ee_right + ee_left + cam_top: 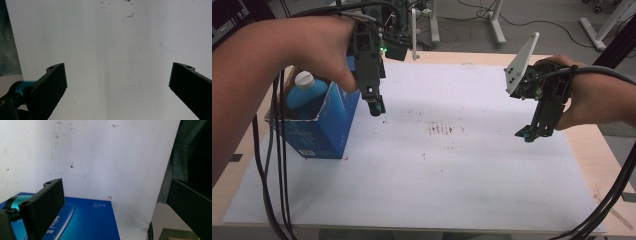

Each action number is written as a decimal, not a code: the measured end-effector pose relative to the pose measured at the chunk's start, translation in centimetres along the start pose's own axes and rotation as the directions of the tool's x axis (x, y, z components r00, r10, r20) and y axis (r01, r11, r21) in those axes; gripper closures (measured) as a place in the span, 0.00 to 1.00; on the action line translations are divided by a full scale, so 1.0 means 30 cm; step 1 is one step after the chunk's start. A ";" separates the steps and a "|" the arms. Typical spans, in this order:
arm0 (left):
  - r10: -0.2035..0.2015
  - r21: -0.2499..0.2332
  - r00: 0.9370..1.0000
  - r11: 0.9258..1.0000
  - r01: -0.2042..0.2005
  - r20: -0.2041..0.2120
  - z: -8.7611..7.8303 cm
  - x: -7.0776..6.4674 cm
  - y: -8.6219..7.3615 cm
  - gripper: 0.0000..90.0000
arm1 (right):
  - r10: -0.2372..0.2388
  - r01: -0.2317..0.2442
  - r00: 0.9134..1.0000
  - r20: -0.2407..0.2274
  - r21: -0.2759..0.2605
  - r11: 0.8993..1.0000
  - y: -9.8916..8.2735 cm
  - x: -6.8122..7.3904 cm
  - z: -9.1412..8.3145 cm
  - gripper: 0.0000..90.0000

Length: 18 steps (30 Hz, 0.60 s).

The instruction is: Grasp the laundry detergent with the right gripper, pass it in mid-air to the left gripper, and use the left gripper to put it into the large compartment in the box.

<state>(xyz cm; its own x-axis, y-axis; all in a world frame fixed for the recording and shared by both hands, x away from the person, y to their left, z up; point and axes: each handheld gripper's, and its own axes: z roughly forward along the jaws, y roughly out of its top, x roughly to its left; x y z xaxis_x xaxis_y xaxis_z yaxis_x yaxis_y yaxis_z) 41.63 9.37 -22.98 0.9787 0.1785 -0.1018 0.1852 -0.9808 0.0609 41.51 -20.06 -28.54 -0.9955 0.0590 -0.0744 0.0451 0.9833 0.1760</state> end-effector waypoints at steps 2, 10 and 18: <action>0.010 0.003 1.000 1.000 -0.010 -0.001 0.014 0.010 0.012 0.02 | -0.010 0.010 1.000 -0.011 0.015 1.000 0.000 -0.015 0.018 0.01; 0.021 0.016 1.000 1.000 -0.021 0.012 0.048 0.024 0.023 0.02 | -0.010 0.011 0.999 -0.037 0.030 0.999 -0.003 -0.033 0.070 0.01; 0.013 0.000 1.000 1.000 -0.013 0.012 0.038 0.026 0.020 0.02 | 0.007 -0.005 0.999 -0.043 0.037 0.999 -0.012 -0.053 0.082 0.01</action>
<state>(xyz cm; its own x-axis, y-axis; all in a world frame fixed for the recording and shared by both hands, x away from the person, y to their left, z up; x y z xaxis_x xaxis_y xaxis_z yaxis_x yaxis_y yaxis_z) 42.40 8.83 -24.16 0.9798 0.1647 -0.1132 0.1724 -0.9831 0.0621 43.27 -20.08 -30.90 -0.9978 0.0584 -0.0306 0.0535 0.9887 0.1402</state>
